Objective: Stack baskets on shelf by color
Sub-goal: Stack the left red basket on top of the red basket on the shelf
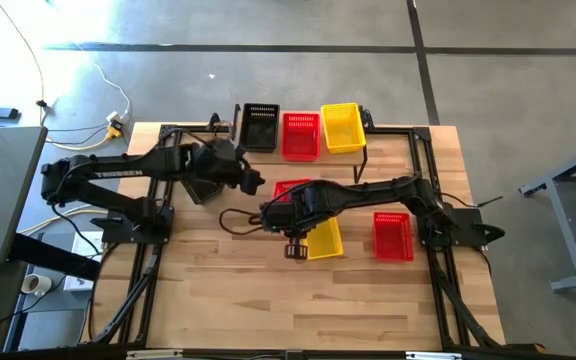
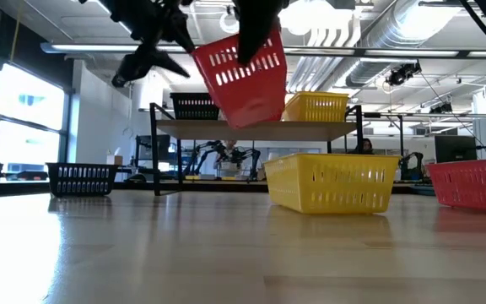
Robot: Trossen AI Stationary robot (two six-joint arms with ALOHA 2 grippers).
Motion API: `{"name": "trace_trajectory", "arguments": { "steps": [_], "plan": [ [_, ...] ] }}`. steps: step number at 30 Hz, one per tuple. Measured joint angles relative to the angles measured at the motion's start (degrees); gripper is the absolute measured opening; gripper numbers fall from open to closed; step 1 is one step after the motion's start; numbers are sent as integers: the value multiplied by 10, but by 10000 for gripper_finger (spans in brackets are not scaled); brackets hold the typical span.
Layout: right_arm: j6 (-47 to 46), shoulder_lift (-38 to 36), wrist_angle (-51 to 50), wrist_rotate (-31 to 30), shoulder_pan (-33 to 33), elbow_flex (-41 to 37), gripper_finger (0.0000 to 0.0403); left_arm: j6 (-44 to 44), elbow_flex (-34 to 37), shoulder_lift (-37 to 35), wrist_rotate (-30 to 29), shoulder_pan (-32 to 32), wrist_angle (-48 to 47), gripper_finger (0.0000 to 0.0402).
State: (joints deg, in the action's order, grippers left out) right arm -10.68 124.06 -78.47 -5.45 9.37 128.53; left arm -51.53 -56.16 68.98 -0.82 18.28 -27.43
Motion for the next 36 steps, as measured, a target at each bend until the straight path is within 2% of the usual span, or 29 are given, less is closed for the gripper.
{"name": "trace_trajectory", "arguments": {
  "steps": [6,14,19,30,36],
  "plan": [
    [-43,-15,-1,7,0,0,0,63,0,-25,68,35,36,150],
    [-73,-71,0,16,0,0,0,126,0,-51,90,54,35,149],
    [-68,-110,3,-13,0,0,0,155,0,-57,91,61,33,149],
    [48,-174,42,-150,-34,0,0,207,0,-57,90,68,33,149],
    [140,-179,48,-169,-69,0,0,214,0,-57,90,68,33,149]
  ]
}}
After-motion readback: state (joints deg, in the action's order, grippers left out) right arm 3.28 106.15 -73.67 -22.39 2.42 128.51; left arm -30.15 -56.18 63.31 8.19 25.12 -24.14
